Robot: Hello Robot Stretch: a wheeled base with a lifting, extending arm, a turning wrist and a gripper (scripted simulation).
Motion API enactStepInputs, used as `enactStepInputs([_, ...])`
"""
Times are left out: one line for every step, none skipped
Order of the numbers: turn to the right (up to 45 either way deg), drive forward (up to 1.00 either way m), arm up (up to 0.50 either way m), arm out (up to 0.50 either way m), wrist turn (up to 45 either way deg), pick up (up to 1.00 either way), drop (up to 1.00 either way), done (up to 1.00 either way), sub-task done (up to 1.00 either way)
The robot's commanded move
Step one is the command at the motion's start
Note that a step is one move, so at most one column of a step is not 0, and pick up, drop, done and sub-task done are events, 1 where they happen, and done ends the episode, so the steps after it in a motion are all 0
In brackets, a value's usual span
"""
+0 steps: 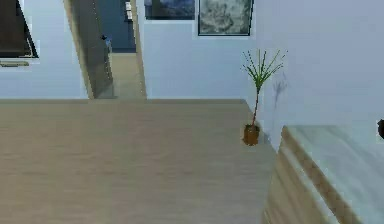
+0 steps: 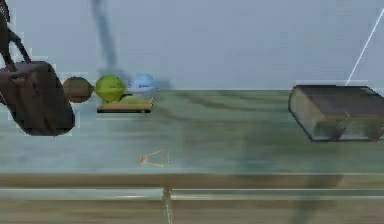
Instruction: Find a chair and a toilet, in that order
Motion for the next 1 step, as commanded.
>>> enactStepInputs([-21.0,0.00,0.00,0.00,0.0,0.00,0.00,0.00,0.00])
